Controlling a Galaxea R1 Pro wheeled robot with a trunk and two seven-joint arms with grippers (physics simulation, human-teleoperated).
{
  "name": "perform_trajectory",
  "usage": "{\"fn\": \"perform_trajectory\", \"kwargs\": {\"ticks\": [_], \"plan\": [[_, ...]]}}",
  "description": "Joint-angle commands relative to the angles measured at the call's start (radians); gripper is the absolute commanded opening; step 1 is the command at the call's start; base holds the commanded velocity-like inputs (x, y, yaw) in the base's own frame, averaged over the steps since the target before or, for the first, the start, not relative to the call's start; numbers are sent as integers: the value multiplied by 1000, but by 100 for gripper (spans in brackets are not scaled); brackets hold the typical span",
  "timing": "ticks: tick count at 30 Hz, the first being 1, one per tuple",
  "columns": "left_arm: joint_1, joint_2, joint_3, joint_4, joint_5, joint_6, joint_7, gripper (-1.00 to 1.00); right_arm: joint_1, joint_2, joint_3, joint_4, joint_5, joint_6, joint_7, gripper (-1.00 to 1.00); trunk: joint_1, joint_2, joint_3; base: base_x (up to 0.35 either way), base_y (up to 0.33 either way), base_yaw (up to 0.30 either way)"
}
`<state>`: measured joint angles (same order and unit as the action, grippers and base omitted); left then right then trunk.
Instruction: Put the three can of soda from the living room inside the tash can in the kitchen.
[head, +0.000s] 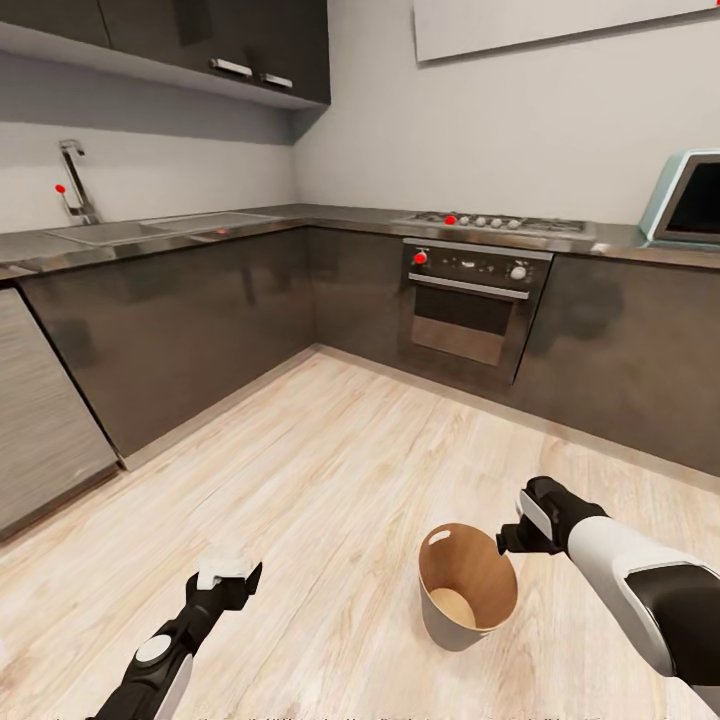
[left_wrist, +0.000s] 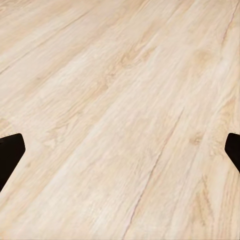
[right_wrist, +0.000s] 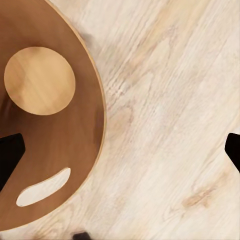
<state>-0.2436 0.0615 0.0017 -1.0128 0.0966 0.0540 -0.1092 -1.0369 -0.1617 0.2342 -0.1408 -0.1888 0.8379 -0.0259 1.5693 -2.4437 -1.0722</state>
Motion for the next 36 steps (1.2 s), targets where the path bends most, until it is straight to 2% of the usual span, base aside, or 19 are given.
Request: {"fn": "perform_trajectory", "kwargs": {"ticks": [1,8,28,36], "plan": [[0,0,0,-1,0,0,0,100,0,0,0,0,0,0,0,100,4,-7,-5,0,0,0],[1,-2,-1,1,0,-5,0,100,3,-1,0,2,0,0,0,100,31,-56,-38,0,0,0],[1,-2,-2,8,-1,-13,3,100,26,0,1,-5,0,0,0,100,40,-61,-146,0,0,0],[1,-2,-2,4,-1,-14,5,100,35,0,1,-10,0,-2,0,100,40,-61,-162,0,0,0]]}}
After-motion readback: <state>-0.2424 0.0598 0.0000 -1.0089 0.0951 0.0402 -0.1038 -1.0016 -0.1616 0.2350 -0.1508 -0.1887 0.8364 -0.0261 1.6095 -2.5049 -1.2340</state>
